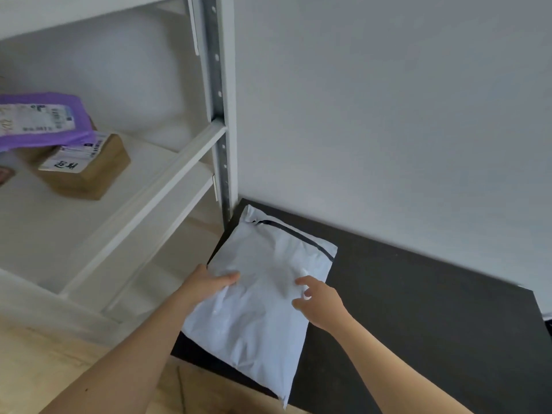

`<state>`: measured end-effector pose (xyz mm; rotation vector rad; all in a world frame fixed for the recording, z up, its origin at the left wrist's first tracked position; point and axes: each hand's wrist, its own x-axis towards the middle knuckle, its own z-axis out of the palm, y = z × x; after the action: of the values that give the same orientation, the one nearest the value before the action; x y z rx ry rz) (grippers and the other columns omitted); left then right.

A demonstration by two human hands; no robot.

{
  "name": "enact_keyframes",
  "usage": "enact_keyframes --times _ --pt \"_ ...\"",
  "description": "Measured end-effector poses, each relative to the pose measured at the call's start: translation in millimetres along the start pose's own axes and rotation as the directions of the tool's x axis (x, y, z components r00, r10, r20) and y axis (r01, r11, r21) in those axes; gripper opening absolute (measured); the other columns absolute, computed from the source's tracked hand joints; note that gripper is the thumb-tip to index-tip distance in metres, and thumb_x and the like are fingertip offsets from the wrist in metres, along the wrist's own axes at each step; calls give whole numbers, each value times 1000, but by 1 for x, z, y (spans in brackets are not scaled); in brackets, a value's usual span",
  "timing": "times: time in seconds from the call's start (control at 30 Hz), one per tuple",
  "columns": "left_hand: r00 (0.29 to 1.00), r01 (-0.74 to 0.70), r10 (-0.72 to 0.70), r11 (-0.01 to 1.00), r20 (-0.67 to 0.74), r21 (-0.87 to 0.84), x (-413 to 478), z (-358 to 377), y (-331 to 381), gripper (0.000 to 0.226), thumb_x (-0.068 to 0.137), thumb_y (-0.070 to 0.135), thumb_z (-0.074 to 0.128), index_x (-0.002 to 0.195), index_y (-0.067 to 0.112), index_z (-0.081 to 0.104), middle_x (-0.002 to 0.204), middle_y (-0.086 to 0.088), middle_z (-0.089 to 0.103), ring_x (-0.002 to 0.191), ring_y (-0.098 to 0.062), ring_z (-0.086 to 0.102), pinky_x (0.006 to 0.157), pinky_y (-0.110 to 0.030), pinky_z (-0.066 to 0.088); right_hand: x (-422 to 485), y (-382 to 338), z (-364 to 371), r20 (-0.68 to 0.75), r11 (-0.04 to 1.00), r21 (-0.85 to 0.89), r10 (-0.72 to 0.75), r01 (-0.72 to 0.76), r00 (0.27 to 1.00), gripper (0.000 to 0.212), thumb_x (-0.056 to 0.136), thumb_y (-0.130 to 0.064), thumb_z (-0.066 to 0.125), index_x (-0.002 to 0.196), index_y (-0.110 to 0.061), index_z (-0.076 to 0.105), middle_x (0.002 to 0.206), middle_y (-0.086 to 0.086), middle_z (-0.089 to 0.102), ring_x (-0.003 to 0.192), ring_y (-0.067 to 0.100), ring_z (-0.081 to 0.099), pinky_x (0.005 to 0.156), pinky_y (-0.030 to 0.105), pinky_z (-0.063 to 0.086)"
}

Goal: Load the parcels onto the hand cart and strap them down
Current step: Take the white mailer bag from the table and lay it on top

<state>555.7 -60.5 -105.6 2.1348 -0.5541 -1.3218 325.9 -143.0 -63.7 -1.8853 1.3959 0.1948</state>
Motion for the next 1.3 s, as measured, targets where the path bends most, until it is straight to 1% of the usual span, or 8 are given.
enact_keyframes --times 0.27,0.5,0.7,0.87,1.0,1.1,1.23,1.3 --pt "970 -46 69 994 233 -103 -28 17 61 59 74 25 78 125 15 49 117 -4 59 104 -23 59 90 -40 52 -6 1 -33 -56 996 -2 93 -93 994 65 91 -43 56 143 -11 33 138 5 50 122 24 51 94 29 43" --pt "891 -214 279 954 359 -210 -60 53 128 36 87 42 61 117 21 57 116 0 62 107 -17 60 90 -39 53 -17 21 -76 -211 972 219 135 -88 968 38 97 -27 41 132 -15 51 107 2 59 91 20 54 81 29 45" --pt "801 -346 380 925 463 -160 -72 102 155 25 98 21 45 107 32 65 121 10 61 115 -9 55 100 -38 44 -38 38 -116 -236 836 544 230 -68 944 64 84 -69 37 122 -21 58 114 -2 62 109 22 57 100 44 46" --pt "781 -460 424 887 458 -35 -79 135 172 34 94 8 45 109 34 61 120 10 60 117 -11 53 95 -32 44 -55 68 -145 -259 837 543 247 -71 934 92 53 -92 40 114 -28 61 113 -5 64 105 20 60 97 42 47" --pt "759 -501 421 864 497 34 -85 150 179 35 94 7 47 117 32 57 120 11 57 114 -9 50 90 -27 43 -72 87 -159 -230 858 493 285 -141 931 70 65 -77 55 110 -23 56 113 -4 60 106 22 58 78 34 49" --pt "715 -530 400 845 573 72 -93 160 184 41 96 4 43 127 29 53 120 14 54 108 -5 50 74 -16 44 -78 98 -163 -268 880 446 306 -164 914 64 72 -49 69 126 -19 52 116 -2 58 103 19 57 83 33 49" --pt "718 -563 404 816 567 131 -95 175 186 44 94 7 47 133 26 51 129 10 51 119 -10 48 98 -29 42 -86 108 -166 -299 924 310 319 -225 899 43 80 -20 63 121 -11 53 112 6 60 94 21 54 88 33 48" --pt "752 -550 418 824 509 135 -94 179 186 42 94 7 48 132 22 52 132 4 52 116 -11 49 94 -27 44 -86 117 -165 -291 914 310 353 -261 889 47 78 -18 64 122 -11 51 111 5 59 94 21 52 86 32 47"
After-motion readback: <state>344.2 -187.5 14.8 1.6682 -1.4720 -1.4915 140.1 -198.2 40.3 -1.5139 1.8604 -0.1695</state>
